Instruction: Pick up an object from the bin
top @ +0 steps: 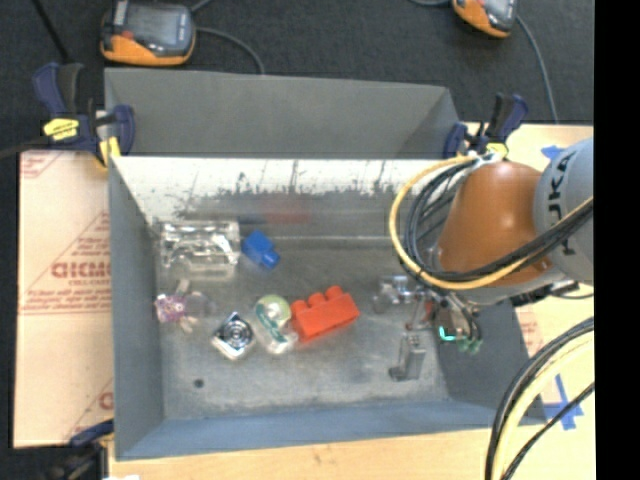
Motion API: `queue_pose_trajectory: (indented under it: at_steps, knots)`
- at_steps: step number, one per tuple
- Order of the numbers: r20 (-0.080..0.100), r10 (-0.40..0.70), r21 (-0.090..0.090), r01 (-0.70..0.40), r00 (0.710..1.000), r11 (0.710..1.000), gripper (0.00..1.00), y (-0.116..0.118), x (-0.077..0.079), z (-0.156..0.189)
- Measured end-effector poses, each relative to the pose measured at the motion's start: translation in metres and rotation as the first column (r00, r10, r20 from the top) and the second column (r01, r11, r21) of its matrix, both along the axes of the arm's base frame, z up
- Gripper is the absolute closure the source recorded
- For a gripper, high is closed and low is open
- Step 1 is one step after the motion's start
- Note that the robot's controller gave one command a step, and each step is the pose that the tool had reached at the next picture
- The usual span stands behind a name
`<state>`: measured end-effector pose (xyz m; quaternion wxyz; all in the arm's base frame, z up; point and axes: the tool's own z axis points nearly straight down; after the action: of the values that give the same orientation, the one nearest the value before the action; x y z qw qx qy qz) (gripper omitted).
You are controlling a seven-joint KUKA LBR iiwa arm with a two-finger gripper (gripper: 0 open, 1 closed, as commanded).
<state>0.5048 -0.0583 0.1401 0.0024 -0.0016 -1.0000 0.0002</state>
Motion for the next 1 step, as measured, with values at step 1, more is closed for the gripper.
queue_pose_trajectory:
  at_steps: [1]
  knots:
    - [0.010,0.167,0.001,-0.167,0.986,0.986,0.00,0.0667,0.0231,-0.0154]
